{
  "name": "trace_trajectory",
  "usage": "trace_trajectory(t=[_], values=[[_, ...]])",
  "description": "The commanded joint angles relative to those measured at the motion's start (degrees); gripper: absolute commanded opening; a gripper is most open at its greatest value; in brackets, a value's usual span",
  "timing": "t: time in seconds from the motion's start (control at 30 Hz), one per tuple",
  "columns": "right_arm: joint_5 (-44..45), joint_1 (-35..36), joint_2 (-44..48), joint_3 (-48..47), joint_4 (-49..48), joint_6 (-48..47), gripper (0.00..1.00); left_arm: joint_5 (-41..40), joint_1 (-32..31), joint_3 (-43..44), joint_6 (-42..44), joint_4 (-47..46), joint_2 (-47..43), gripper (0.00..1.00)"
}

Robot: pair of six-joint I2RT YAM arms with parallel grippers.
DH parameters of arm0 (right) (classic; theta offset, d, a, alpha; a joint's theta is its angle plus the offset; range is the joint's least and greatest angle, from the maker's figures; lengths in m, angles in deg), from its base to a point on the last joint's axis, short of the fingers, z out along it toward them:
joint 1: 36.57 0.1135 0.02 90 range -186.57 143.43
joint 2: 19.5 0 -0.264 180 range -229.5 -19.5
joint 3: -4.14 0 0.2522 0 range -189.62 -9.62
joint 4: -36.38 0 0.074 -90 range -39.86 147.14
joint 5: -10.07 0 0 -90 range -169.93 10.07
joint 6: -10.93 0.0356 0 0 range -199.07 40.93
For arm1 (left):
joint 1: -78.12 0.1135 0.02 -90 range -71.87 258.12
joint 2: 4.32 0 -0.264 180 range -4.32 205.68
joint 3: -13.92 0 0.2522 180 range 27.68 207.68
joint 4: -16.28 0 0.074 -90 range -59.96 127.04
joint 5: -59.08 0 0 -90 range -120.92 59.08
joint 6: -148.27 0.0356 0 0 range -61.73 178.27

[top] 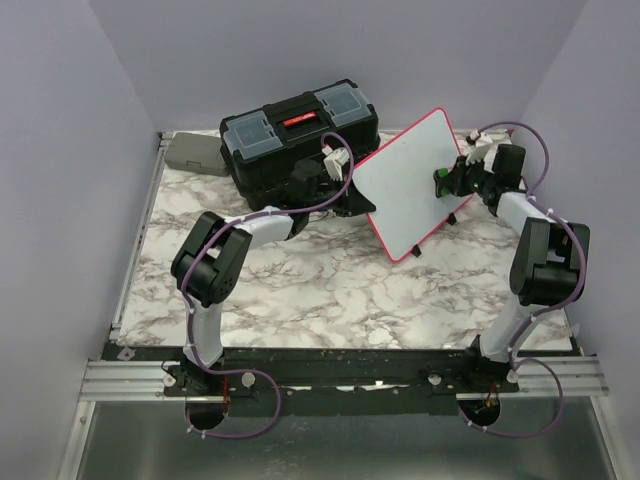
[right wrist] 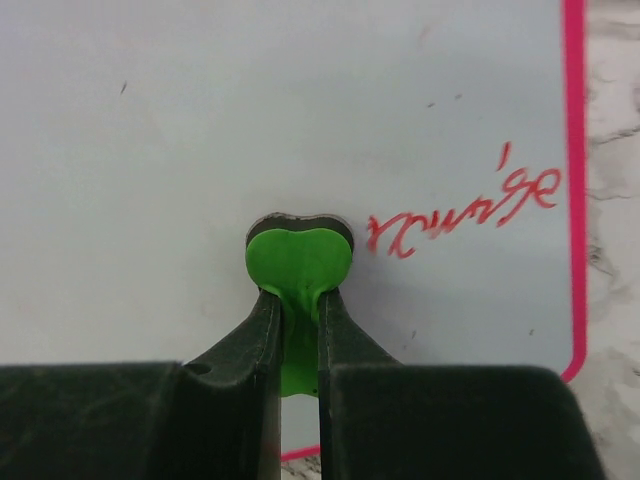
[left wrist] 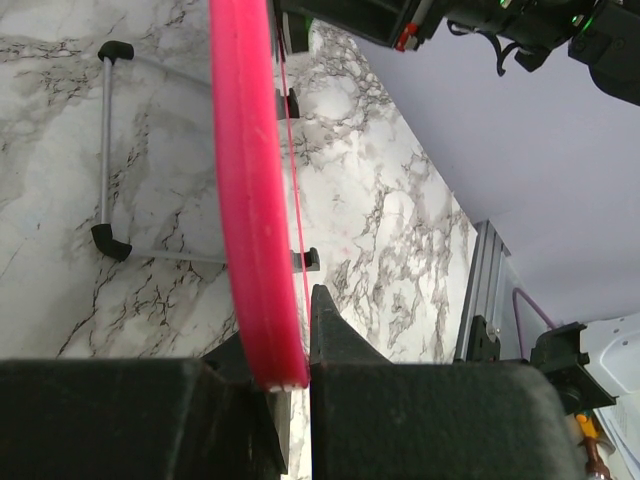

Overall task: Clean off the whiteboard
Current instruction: Erase the whiteboard at the whiteboard stand.

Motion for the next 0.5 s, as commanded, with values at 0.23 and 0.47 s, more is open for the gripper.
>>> trace_trajectory(t=[0.23,0.47], values=[[6.7,-3.72,-3.93,-4.93,2.35,-2.03,0.01,7.75,-1.8,-0.41,-1.31,-0.1,0.52,0.0],[-11.87,-3.49,-1.1,-1.16,13.43,-14.61,0.01,7.7,-1.81,0.05,-1.57,-0.35,0.87,0.0]])
